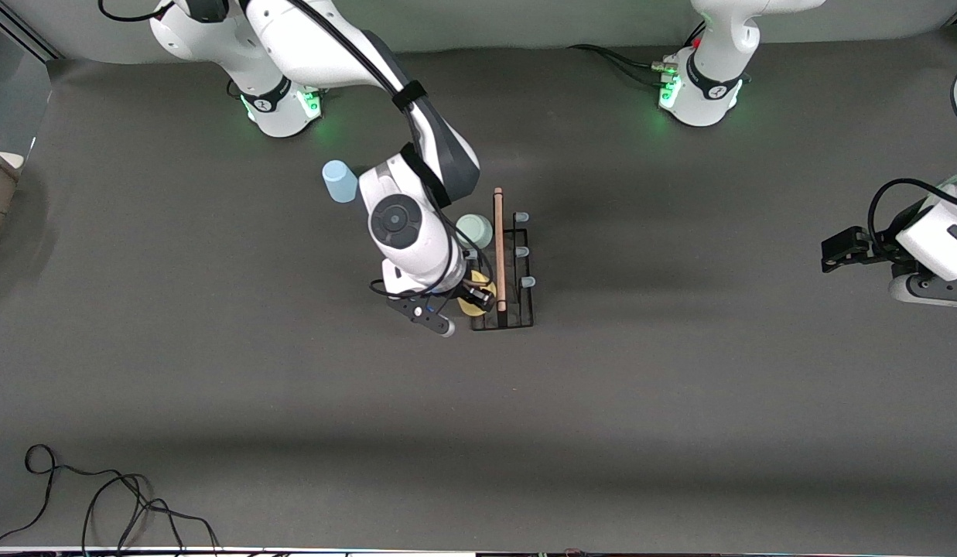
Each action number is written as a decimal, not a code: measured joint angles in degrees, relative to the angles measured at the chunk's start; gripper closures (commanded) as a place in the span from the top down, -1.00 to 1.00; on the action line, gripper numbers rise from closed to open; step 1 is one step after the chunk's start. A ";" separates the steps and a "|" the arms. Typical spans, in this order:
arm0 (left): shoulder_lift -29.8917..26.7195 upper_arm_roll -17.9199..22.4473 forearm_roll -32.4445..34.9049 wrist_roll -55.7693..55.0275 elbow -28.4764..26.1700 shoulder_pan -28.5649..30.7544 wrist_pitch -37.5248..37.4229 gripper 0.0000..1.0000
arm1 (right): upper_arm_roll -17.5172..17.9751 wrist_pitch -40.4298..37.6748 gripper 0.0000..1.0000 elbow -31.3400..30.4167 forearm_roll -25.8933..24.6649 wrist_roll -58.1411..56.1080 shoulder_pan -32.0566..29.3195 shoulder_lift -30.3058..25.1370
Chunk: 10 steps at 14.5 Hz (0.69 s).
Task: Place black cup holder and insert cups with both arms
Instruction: 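Lower the yellow cup onto a rack peg and open the right gripper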
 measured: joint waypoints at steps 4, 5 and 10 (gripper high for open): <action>0.00 0.08 0.00 0.00 0.00 0.06 0.01 1.00 | -0.03 0.71 1.00 0.00 0.00 0.18 0.33 1.18; 0.00 0.10 0.00 0.00 0.00 0.07 0.03 1.00 | -0.04 0.74 1.00 0.05 0.00 0.19 0.33 1.16; 0.02 0.13 0.00 0.00 -0.02 0.09 0.04 1.00 | -1.12 -1.37 1.00 1.45 0.00 0.20 -0.02 -0.91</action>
